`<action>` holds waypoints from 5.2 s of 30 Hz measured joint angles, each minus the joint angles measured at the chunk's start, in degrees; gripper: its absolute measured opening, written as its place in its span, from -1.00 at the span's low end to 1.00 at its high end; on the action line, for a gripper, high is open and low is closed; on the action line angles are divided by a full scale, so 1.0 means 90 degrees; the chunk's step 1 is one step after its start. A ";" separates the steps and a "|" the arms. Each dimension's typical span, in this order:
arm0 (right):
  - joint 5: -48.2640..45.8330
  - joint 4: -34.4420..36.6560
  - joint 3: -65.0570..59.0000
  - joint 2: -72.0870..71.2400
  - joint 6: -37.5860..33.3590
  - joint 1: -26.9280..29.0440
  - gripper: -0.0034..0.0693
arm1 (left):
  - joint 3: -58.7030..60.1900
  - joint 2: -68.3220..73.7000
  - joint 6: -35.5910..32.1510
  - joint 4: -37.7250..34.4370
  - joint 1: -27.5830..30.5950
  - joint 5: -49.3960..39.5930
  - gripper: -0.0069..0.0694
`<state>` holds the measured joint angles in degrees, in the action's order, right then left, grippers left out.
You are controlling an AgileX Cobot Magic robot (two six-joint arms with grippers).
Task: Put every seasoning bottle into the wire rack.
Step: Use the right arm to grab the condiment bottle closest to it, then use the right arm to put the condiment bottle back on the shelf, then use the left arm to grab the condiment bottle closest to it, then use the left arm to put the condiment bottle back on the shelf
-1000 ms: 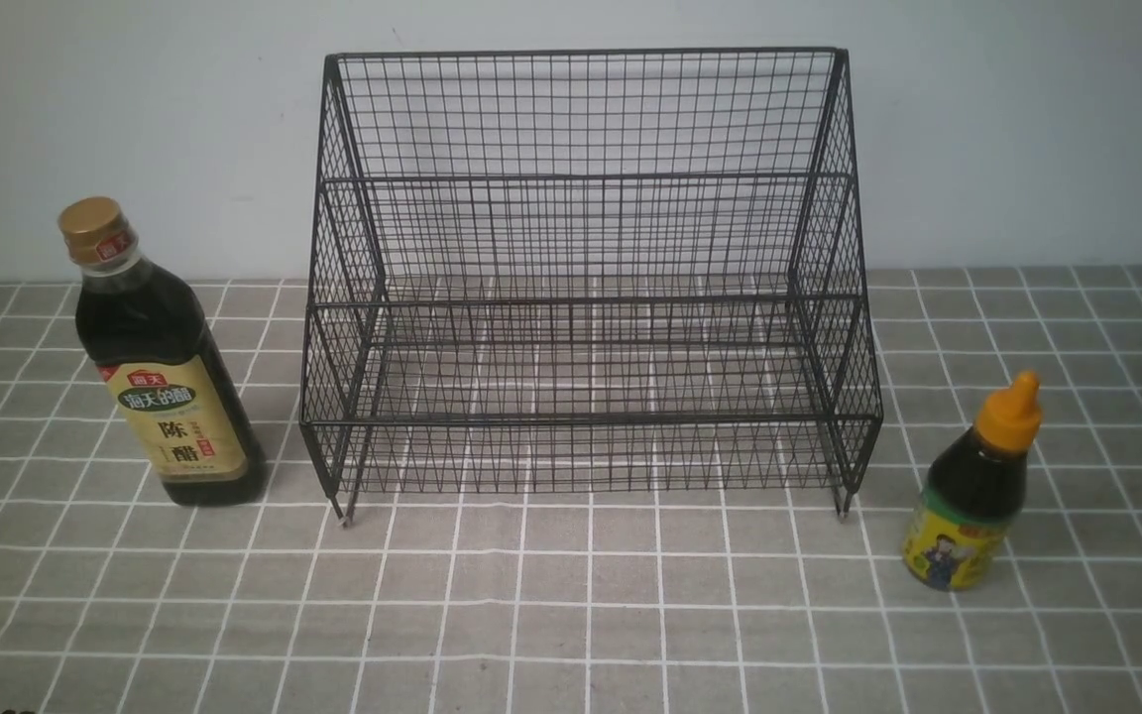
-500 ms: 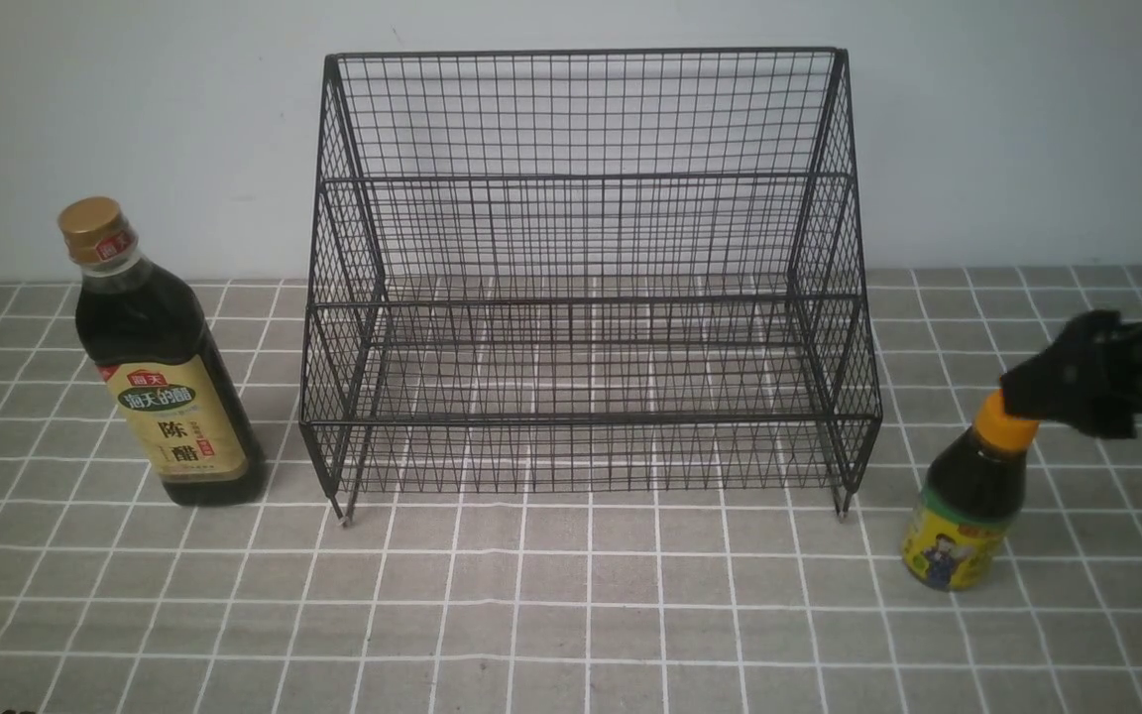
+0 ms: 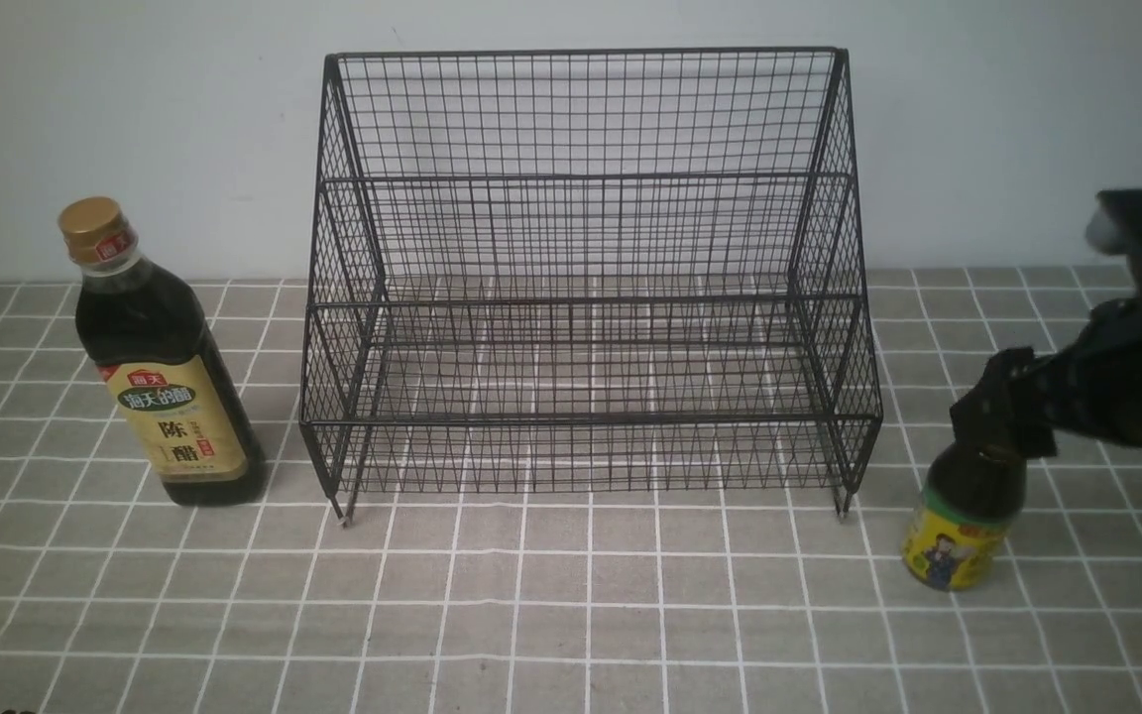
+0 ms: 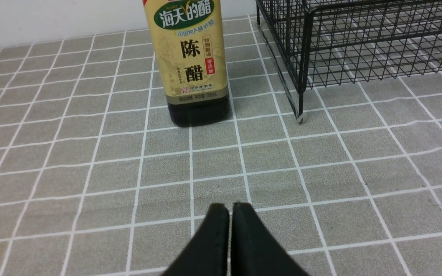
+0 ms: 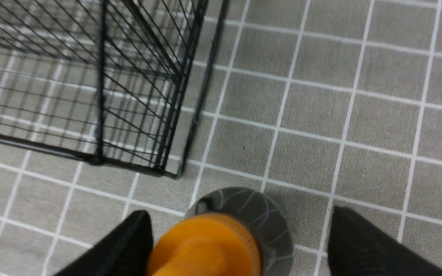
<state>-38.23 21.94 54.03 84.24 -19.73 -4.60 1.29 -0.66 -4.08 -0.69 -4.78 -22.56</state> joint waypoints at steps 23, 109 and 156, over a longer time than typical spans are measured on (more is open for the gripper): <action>-0.1829 -0.0231 0.2627 -0.1185 -0.0001 -0.1185 -0.08 | 0.0000 0.0000 0.0000 0.0000 0.0000 0.0000 -0.84; 0.2075 -0.2380 -0.3320 -0.8588 0.2598 -0.1778 -0.94 | -0.3578 0.7097 -0.0113 -0.1366 0.0000 0.5117 0.75; 0.2218 -0.2380 -0.3320 -0.8588 0.2616 -0.1778 -0.94 | -0.6633 0.7348 -0.0741 -0.1920 -0.0724 0.4019 0.02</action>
<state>-18.26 0.52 24.16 6.95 3.81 -20.60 -58.41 65.47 -10.75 -17.97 -11.29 13.61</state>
